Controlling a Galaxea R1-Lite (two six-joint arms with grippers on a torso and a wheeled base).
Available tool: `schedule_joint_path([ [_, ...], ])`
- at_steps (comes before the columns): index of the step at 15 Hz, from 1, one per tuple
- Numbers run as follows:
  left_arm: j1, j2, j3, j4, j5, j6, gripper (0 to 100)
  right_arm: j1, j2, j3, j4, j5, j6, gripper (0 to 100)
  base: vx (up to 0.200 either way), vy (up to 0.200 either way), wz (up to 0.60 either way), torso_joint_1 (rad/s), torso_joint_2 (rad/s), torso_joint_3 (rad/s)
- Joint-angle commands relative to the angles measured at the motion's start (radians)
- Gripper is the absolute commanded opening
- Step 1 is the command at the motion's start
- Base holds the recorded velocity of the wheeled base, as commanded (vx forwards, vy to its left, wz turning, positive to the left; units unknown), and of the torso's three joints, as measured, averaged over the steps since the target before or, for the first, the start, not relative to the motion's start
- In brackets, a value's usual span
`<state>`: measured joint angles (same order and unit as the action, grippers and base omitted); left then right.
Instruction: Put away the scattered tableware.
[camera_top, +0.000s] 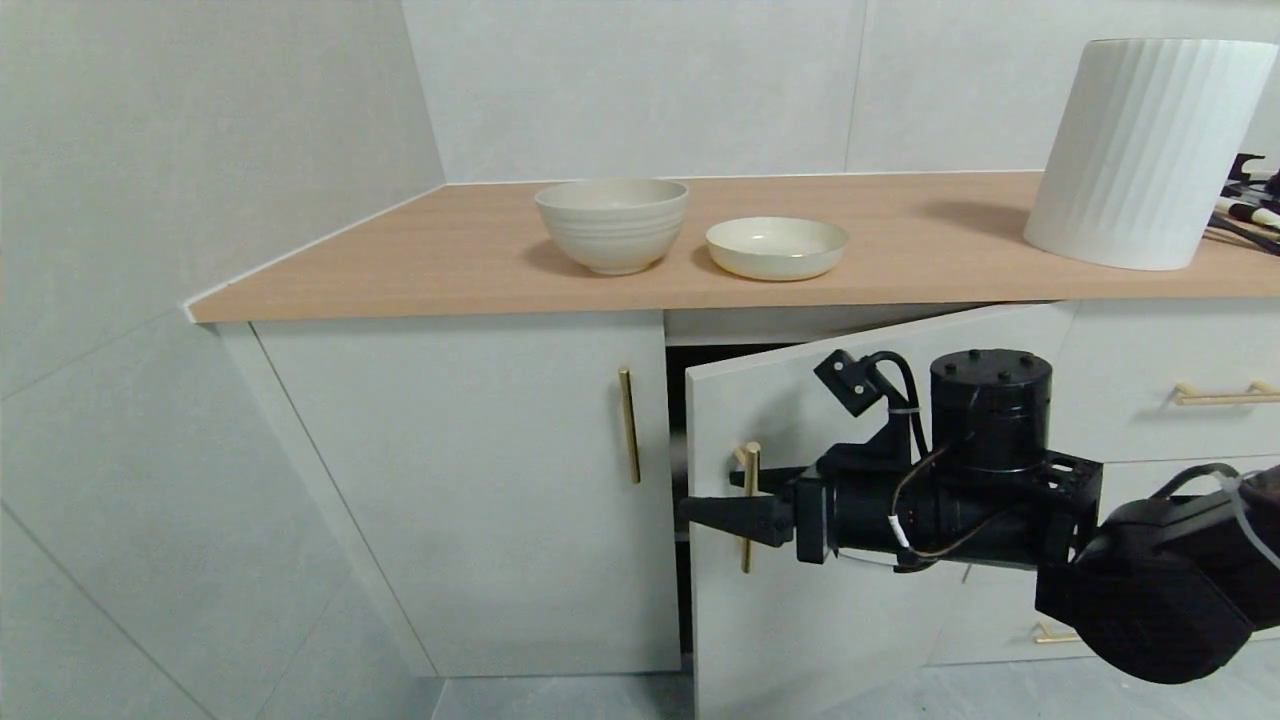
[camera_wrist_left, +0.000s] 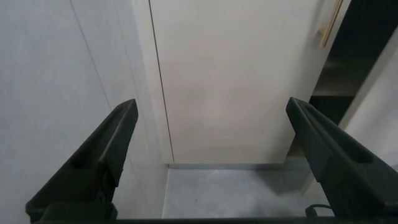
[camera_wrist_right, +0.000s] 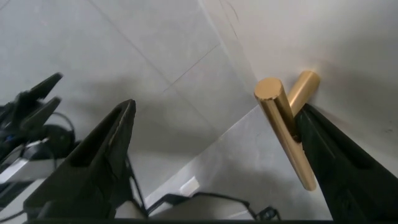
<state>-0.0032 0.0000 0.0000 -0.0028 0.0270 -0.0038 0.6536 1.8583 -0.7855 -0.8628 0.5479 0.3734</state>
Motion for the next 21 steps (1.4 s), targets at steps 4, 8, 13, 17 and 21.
schedule_joint_path([
  [4,0.000,0.002,0.000,0.000,0.001,0.001,100,0.001,-0.065,0.092,-0.033,0.090,-0.004,100,0.000,0.000,0.00,0.000,0.00,0.000],
  [8,0.000,0.000,0.000,0.000,0.001,0.001,100,0.001,-0.068,0.092,-0.035,0.090,-0.005,100,0.000,0.000,0.00,0.000,0.00,0.000],
  [13,0.000,0.000,0.000,-0.002,-0.001,0.030,100,0.000,-0.065,0.092,-0.035,0.089,-0.005,100,0.000,0.000,0.00,0.000,0.00,0.000],
  [17,-0.017,0.080,-0.218,0.052,-0.111,0.062,100,0.000,-0.060,0.092,-0.033,0.089,-0.005,100,0.000,0.000,0.00,0.000,0.00,0.000],
  [21,-0.027,0.511,-0.580,0.139,-0.403,0.061,100,0.000,-0.060,0.091,-0.035,0.089,-0.005,100,0.000,0.000,0.00,0.000,0.00,0.000],
])
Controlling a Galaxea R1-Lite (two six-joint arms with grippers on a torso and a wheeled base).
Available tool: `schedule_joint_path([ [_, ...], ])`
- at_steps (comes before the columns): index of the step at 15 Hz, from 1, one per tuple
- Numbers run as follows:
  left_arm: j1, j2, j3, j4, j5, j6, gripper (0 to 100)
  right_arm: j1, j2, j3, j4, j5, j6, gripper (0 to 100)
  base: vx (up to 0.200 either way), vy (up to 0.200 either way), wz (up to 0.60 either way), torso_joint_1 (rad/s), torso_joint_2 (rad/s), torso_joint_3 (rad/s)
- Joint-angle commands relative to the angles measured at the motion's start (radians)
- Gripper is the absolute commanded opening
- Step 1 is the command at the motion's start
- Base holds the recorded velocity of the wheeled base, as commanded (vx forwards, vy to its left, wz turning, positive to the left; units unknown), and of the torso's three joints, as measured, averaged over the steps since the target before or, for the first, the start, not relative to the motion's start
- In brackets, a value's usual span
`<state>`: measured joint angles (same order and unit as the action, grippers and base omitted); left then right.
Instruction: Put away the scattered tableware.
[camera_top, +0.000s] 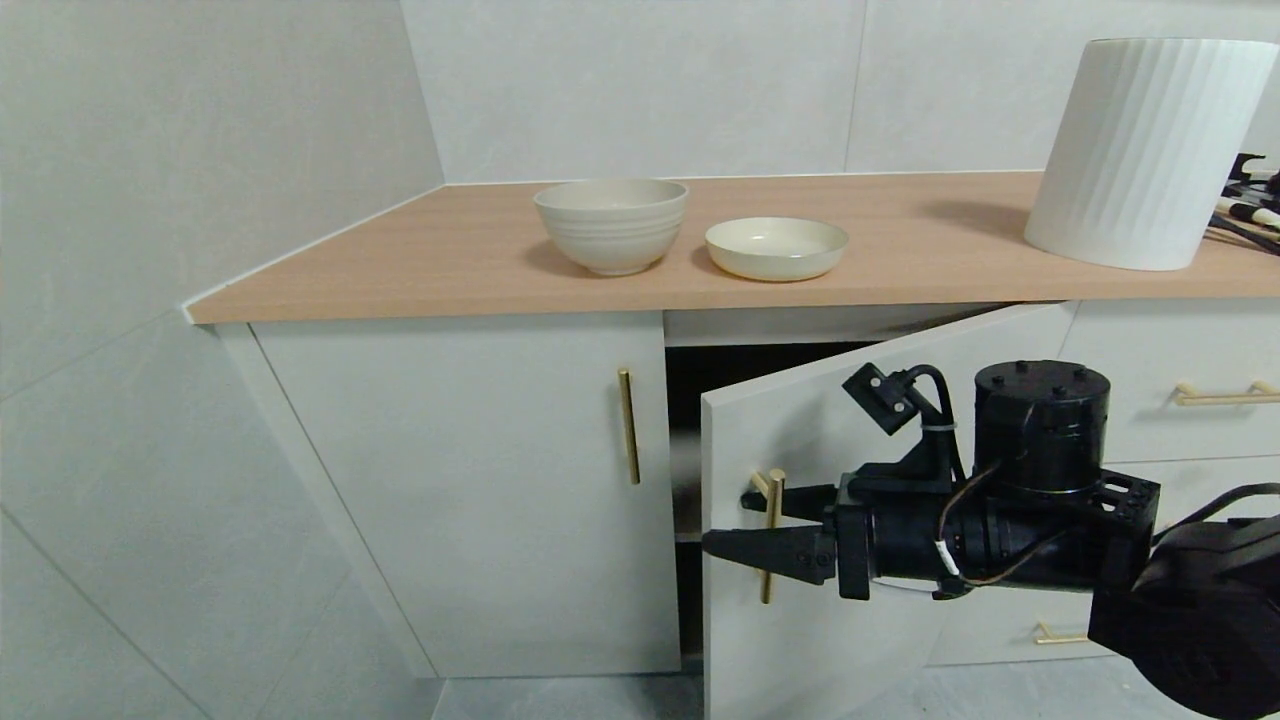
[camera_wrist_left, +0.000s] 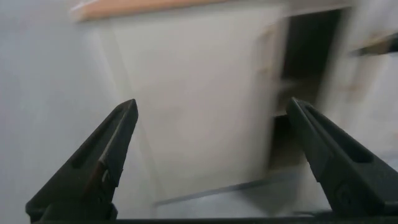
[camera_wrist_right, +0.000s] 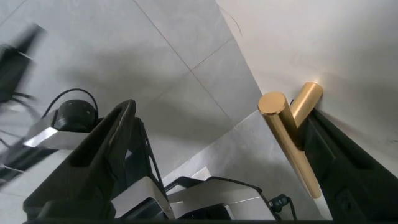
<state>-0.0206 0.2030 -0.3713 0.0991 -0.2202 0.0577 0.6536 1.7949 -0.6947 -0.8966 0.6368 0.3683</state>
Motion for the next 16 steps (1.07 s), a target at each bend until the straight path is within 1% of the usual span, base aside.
schedule_joint_path([
  [1,-0.010,0.454,-0.267,0.037,-0.234,0.001,100,0.000,0.003,0.000,-0.001,0.000,0.000,100,0.000,0.000,0.00,0.000,0.00,0.000],
  [2,-0.013,0.558,-0.293,0.033,-0.277,0.010,100,0.000,0.004,0.000,-0.001,0.000,0.000,100,0.000,0.000,0.00,0.000,0.00,0.000],
  [3,-0.032,0.653,-0.308,0.014,-0.298,0.011,100,0.000,0.006,0.000,-0.001,0.000,0.000,100,0.000,0.000,0.00,0.000,0.00,0.000],
  [4,-0.045,0.710,-0.307,-0.010,-0.300,0.010,100,0.000,0.006,0.000,-0.001,0.000,0.000,100,0.000,0.000,0.00,0.000,0.00,0.000],
  [5,-0.048,0.779,-0.271,-0.065,-0.298,0.005,100,0.000,0.006,0.000,-0.001,-0.002,0.000,100,0.000,0.000,0.00,0.000,0.00,0.000],
  [6,-0.053,0.799,-0.233,-0.113,-0.306,-0.002,100,0.000,0.011,-0.005,-0.001,-0.002,0.000,100,0.000,0.000,0.00,0.000,0.00,0.000],
  [7,-0.078,0.837,-0.201,-0.153,-0.303,-0.002,100,0.000,0.014,0.003,-0.001,-0.002,-0.002,100,0.000,0.000,0.00,0.000,0.00,0.000],
  [8,-0.099,0.859,-0.190,-0.184,-0.295,-0.002,100,-0.002,0.018,-0.006,-0.001,-0.003,-0.011,100,0.000,0.000,0.00,0.000,0.00,0.000],
  [9,-0.102,0.865,-0.181,-0.202,-0.295,-0.004,100,-0.002,0.020,-0.005,-0.001,-0.003,-0.012,100,0.000,0.000,0.00,0.000,0.00,0.000],
  [14,-0.122,0.869,-0.173,-0.202,-0.295,-0.007,100,-0.003,0.018,-0.005,-0.001,-0.003,-0.012,100,0.000,0.000,0.00,0.000,0.00,0.000],
  [15,-0.130,0.872,-0.170,-0.202,-0.295,-0.007,0,-0.003,0.018,-0.005,-0.001,-0.003,-0.012,100,0.000,0.000,0.00,0.000,0.00,0.000],
  [16,-0.136,0.883,-0.172,-0.203,-0.295,-0.009,0,-0.003,0.018,-0.005,-0.001,-0.003,-0.012,100,0.000,0.000,0.00,0.000,0.00,0.000],
])
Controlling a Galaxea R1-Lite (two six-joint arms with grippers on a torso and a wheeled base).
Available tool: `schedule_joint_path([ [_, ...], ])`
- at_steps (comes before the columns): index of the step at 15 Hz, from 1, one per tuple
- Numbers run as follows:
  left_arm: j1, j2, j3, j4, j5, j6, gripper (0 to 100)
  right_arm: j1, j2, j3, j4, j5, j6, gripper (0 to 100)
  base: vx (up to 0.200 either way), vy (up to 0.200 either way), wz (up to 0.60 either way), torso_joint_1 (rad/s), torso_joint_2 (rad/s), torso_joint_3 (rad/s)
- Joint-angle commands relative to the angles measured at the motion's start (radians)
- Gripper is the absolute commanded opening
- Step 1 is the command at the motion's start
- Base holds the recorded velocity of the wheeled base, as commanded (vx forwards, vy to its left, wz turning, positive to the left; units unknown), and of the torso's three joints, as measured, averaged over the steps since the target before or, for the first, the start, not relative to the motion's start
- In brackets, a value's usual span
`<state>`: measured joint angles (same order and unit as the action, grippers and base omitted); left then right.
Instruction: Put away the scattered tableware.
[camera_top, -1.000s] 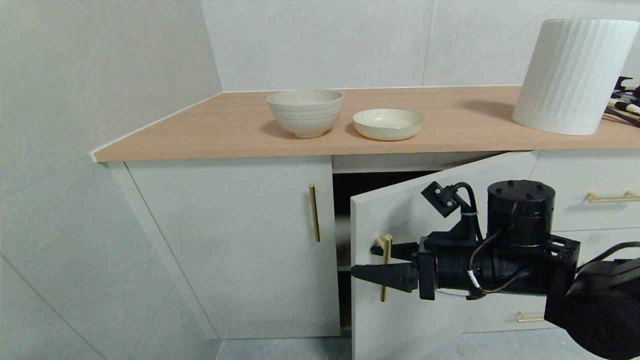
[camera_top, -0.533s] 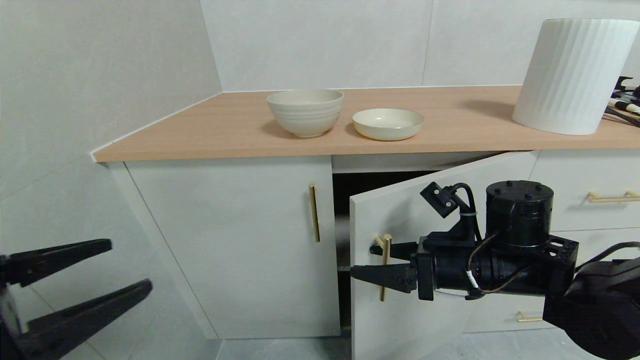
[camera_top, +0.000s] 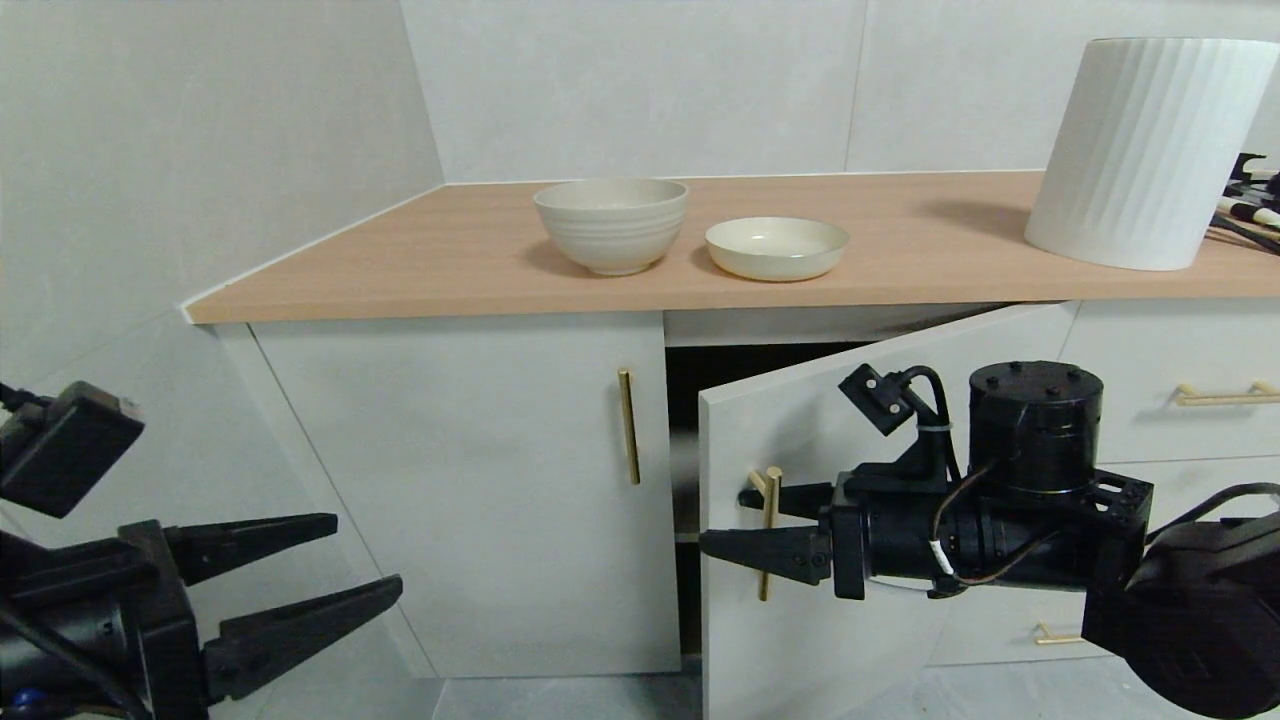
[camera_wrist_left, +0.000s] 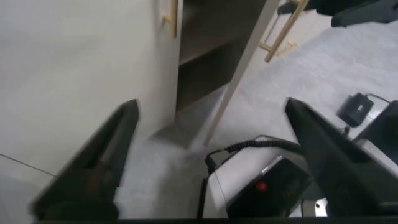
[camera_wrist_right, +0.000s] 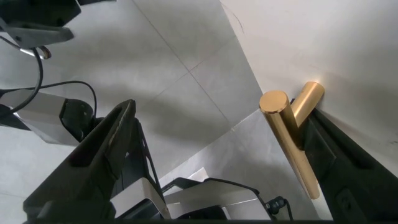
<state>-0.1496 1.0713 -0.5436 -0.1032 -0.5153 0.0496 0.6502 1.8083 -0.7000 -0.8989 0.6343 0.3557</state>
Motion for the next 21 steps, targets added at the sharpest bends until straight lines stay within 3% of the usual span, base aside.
schedule_joint_path([
  [1,-0.013,0.033,-0.007,-0.003,0.000,-0.007,0,0.000,0.005,0.001,0.002,-0.001,0.000,100,0.000,0.000,0.00,0.000,0.00,0.000],
  [4,-0.085,0.138,-0.041,-0.010,0.000,-0.070,0,0.000,0.005,0.001,0.002,-0.001,0.000,100,0.000,0.000,0.00,0.000,0.00,0.000],
  [5,-0.085,0.138,-0.041,-0.010,0.000,-0.070,0,0.000,0.005,0.001,0.002,-0.001,0.000,100,0.000,0.000,0.00,0.000,0.00,0.000],
  [7,-0.162,0.262,-0.039,-0.158,0.003,-0.189,0,0.000,0.002,0.002,0.000,-0.002,0.000,100,0.000,0.000,0.00,0.000,0.00,0.000],
  [8,-0.173,0.282,-0.035,-0.202,0.012,-0.212,0,0.000,0.000,0.004,-0.003,-0.002,0.000,100,0.000,0.000,0.00,0.000,0.00,0.000],
  [9,-0.225,0.343,-0.019,-0.276,0.021,-0.247,0,0.000,0.002,0.004,-0.015,-0.002,0.000,100,0.000,0.000,0.00,0.000,0.00,0.000],
  [11,-0.291,0.457,-0.025,-0.398,0.023,-0.249,0,0.000,0.000,0.004,-0.021,-0.004,0.000,100,0.000,0.000,0.00,0.000,0.00,0.000],
  [13,-0.306,0.576,0.004,-0.578,0.026,-0.257,0,0.000,-0.003,0.005,-0.021,-0.004,0.000,100,0.000,0.000,0.00,0.000,0.00,0.000],
  [16,-0.340,0.825,0.079,-0.983,0.070,-0.257,0,0.000,0.000,0.007,-0.021,-0.004,0.000,100,0.000,0.000,0.00,0.000,0.00,0.000],
  [17,-0.354,0.923,0.094,-1.161,0.144,-0.270,0,0.000,-0.001,0.007,-0.021,-0.002,0.000,100,0.000,0.000,0.00,0.000,0.00,0.000],
  [19,-0.381,0.977,0.086,-1.202,0.189,-0.278,0,0.000,-0.006,0.007,-0.021,-0.004,0.000,100,0.000,0.000,0.00,0.000,0.00,0.000],
  [21,-0.395,0.993,0.063,-1.227,0.193,-0.281,0,0.000,-0.006,0.007,-0.021,-0.004,0.000,100,0.000,0.000,0.00,0.000,0.00,0.000],
])
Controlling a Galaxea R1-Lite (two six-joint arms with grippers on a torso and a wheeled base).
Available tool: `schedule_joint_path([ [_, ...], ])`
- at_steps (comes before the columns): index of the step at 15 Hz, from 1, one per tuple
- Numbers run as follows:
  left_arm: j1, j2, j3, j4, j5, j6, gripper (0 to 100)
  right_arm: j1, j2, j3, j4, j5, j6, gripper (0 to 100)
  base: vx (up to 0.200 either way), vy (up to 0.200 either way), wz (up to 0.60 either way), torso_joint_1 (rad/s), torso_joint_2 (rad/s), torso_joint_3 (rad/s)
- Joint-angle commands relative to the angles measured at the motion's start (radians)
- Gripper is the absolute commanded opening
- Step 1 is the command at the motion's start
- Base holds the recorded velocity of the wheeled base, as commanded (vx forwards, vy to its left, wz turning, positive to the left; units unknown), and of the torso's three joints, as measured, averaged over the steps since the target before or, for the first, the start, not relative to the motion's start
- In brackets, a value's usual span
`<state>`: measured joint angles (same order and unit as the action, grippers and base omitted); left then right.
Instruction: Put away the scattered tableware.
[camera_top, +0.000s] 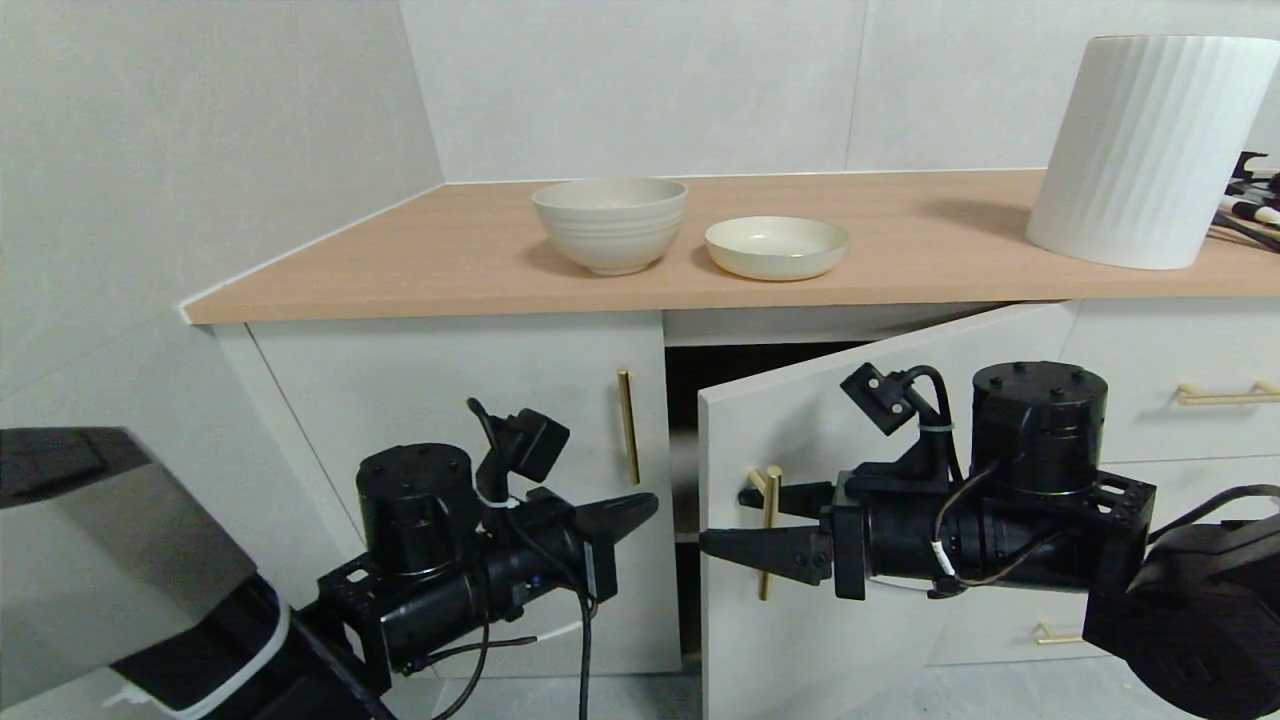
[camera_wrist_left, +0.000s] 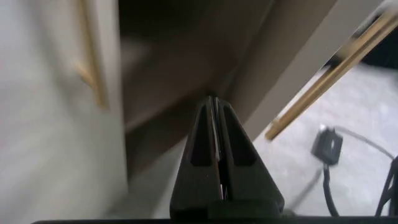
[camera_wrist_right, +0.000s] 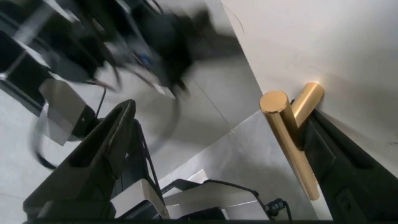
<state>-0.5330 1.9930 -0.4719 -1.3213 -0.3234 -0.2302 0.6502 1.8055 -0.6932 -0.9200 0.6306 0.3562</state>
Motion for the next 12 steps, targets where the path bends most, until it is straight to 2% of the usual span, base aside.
schedule_joint_path([
  [1,-0.012,0.076,-0.011,-0.022,0.001,-0.003,0,0.000,-0.002,0.001,0.000,0.000,0.000,100,0.000,0.000,0.00,0.000,0.00,0.000],
  [4,-0.013,0.152,-0.044,-0.144,-0.005,-0.075,0,-0.004,-0.005,0.004,0.000,0.000,-0.019,100,0.000,0.000,0.00,0.000,0.00,0.000],
  [5,-0.015,0.176,-0.056,-0.184,-0.008,-0.087,0,-0.004,-0.006,0.012,-0.003,0.000,-0.020,100,0.000,0.000,0.00,0.000,0.00,0.000],
  [8,-0.022,0.202,-0.102,-0.190,-0.006,-0.087,0,-0.004,-0.009,0.024,-0.019,0.001,-0.025,100,0.000,0.000,0.00,0.000,0.00,0.000],
  [10,-0.033,0.237,-0.172,-0.194,-0.005,-0.087,0,-0.006,-0.011,0.035,-0.019,0.000,-0.074,100,0.000,0.000,0.00,0.000,0.00,0.000],
  [12,-0.041,0.245,-0.186,-0.199,-0.006,-0.087,0,-0.007,-0.011,0.044,-0.019,0.000,-0.091,100,0.000,0.000,0.00,0.000,0.00,0.000],
])
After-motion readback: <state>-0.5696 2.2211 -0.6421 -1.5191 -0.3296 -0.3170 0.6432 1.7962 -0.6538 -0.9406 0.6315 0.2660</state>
